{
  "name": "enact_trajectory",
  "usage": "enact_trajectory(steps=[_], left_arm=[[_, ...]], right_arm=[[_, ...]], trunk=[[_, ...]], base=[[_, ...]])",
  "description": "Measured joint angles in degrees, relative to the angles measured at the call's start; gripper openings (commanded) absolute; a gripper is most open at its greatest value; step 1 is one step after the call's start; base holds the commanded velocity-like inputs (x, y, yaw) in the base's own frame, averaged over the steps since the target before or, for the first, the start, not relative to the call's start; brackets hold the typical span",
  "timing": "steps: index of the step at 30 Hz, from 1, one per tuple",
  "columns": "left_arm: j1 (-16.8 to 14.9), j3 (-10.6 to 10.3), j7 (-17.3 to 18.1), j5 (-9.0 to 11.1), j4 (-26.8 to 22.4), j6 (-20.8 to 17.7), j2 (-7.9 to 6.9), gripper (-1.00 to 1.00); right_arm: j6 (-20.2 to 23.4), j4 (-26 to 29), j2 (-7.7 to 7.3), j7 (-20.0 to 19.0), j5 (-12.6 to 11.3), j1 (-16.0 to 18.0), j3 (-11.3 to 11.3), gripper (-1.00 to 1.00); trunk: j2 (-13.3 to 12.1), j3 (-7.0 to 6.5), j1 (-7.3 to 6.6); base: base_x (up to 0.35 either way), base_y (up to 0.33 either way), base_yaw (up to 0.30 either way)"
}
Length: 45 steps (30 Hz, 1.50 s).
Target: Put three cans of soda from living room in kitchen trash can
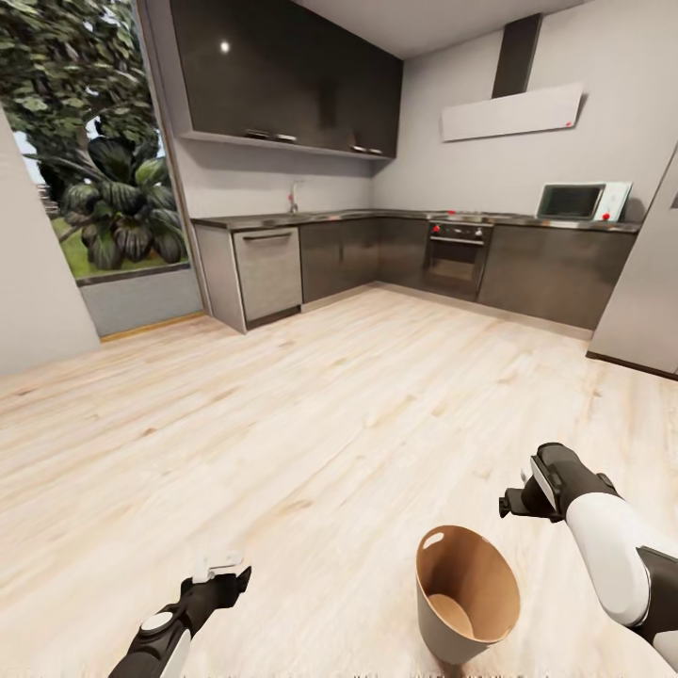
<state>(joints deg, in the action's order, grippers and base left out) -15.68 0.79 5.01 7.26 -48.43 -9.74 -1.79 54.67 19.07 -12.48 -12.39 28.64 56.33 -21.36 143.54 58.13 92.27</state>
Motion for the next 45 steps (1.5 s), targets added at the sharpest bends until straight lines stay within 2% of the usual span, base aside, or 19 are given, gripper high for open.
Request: enact_trajectory(steps=[45], left_arm=[[0.0,-0.3,-0.1,-0.1,0.0,0.1,-0.04,1.00]], right_arm=[[0.0,0.0,0.00,0.0,0.0,0.0,0.0,1.00]], trunk=[[0.6,9.97,1.16]], base=[[0.000,0.000,0.000]])
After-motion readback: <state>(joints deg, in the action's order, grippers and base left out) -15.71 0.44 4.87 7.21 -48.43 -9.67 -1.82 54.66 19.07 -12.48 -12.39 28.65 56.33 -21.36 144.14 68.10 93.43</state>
